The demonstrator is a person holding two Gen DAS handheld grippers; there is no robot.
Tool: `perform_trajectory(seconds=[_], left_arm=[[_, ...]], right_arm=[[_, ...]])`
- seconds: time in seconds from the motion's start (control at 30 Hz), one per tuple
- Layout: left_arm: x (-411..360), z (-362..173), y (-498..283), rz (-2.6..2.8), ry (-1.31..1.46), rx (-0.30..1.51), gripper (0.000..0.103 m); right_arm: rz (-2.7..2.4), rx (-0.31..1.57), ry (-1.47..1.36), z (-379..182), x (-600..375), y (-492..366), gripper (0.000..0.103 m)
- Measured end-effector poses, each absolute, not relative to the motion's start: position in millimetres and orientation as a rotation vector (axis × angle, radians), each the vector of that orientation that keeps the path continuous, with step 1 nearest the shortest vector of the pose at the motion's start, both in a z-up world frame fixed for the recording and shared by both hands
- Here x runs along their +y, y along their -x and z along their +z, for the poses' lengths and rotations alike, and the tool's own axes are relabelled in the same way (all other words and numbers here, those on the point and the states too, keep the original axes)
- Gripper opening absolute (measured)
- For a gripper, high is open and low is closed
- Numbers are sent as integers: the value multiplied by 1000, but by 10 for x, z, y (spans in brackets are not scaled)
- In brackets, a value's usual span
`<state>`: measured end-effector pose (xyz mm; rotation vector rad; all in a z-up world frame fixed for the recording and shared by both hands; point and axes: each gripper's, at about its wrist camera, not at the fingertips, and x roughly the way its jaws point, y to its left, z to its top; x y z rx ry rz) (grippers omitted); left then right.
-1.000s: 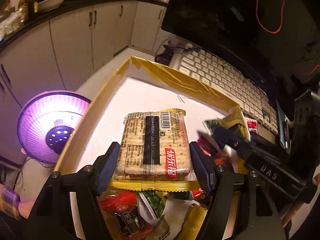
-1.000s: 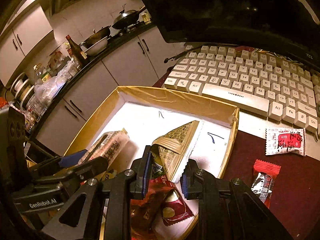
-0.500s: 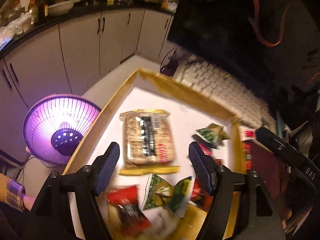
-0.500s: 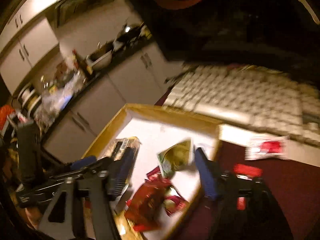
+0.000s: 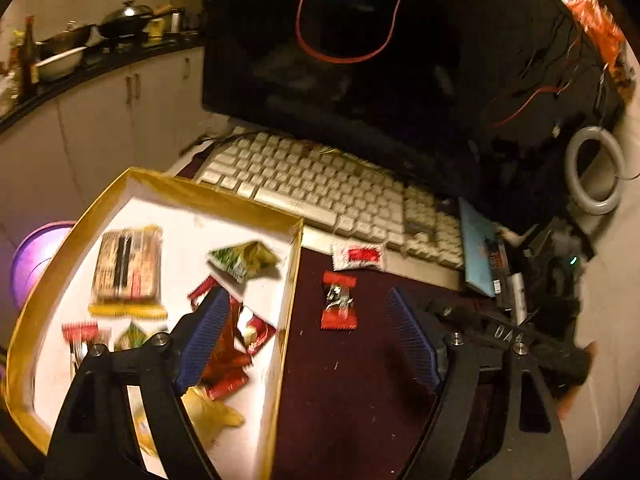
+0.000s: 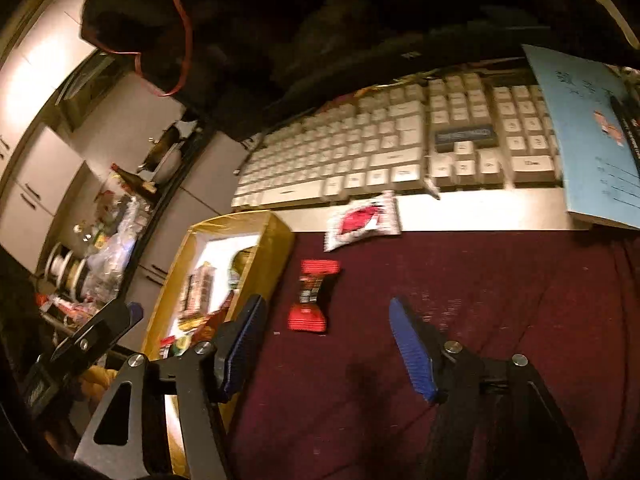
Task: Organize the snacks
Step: 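Open both grippers and move both tools back over the desk, then grasp the white-red candy with the right gripper while the left grasps a red candy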
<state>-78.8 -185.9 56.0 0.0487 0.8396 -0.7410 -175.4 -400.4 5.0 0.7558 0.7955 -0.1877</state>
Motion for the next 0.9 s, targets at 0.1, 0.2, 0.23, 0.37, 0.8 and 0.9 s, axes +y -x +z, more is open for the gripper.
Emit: perform_trajectory(seconds=[0.1, 0.2, 0.23, 0.37, 0.8, 0.9], left_arm=[[-1824, 382, 937, -705, -99, 852, 81], [-1692, 323, 977, -673, -36, 852, 81], [-1652, 350, 981, -678, -17, 839, 81], [-1550, 418, 920, -672, -3, 802, 81], [-1298, 326, 785, -731, 81, 830, 81], [-1278, 304, 776, -742, 91, 852, 81]], right_arm=[[-213, 818, -749, 17, -4080, 1731, 65], [-237, 838, -759, -18, -4155, 1651, 64], [-246, 844, -742, -17, -4168, 1593, 63], [-199, 872, -567, 80, -4101, 1222, 60], [-137, 1055, -198, -174, -3836, 352, 57], [-127, 1064, -200, -255, -3860, 326, 55]])
